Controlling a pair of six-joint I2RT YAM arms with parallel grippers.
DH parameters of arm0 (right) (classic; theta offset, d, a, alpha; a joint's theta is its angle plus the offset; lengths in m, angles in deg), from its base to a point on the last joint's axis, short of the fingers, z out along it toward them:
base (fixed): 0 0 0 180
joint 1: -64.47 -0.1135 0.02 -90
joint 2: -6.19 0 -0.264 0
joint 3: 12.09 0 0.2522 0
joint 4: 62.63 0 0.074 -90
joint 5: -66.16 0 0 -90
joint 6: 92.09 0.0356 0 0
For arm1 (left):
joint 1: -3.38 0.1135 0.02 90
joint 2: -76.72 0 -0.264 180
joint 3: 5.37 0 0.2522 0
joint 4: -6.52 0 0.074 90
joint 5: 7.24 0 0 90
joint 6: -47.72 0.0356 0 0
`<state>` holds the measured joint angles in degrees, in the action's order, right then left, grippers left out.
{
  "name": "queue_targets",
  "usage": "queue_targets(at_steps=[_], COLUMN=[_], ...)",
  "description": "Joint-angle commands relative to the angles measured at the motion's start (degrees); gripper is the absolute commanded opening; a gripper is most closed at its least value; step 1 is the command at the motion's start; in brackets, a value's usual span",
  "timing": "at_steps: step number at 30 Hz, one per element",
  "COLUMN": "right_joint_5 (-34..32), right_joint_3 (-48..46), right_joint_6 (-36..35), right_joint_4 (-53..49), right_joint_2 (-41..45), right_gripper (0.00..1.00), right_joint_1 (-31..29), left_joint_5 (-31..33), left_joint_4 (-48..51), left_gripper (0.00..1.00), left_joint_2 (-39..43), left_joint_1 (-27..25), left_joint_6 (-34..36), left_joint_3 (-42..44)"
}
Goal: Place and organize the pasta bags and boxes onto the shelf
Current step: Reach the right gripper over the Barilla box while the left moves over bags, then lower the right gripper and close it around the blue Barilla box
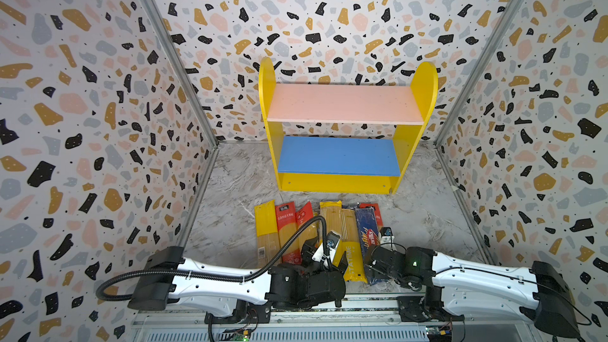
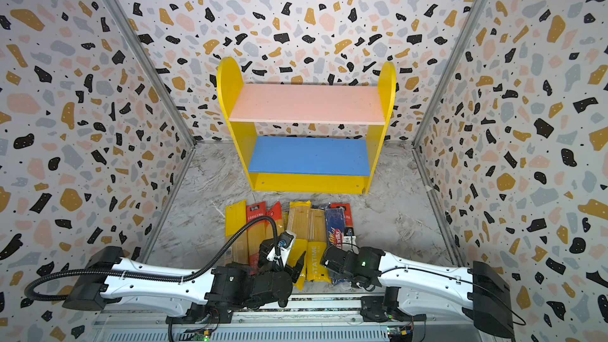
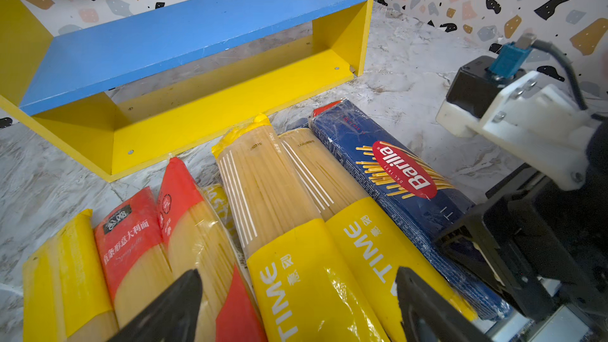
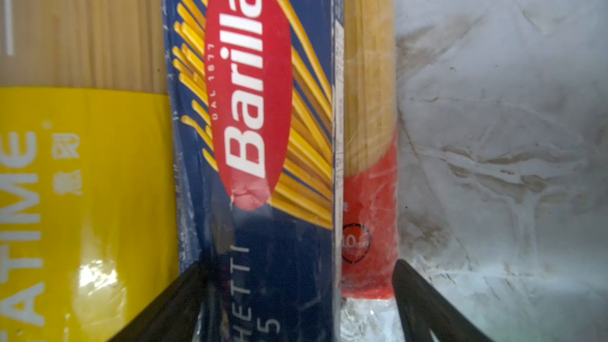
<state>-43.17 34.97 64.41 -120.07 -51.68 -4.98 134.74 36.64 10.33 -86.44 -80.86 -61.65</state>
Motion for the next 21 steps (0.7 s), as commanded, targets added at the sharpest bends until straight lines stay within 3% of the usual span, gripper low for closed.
queue_targets(at_steps=[1,10,21], right_joint_5=[1.9,0.7,0.3], right_joint_3=[-2.3,0.2,-4.5], right_joint_6=[0.2,1.6,4.4], right_joint_4=[4.3,3.1,2.5], right_joint_2=[0.0,1.1,-2.9], right_gripper=[0.89,0.89,0.89], right_joint_1=[-0.5,-3.4,-2.7], left_joint_5=[2.2,6.2,8.2], left_joint_4=[1.7,4.6,8.1], left_gripper=[0.91,0.93,0.93], left_joint_2=[4.0,12.4,15.2], left_joint_1=[-0.4,-0.4,-0.4], left_joint_6=[-0.9,-2.8,-4.7], left_joint_3=[1.9,5.5,5.8])
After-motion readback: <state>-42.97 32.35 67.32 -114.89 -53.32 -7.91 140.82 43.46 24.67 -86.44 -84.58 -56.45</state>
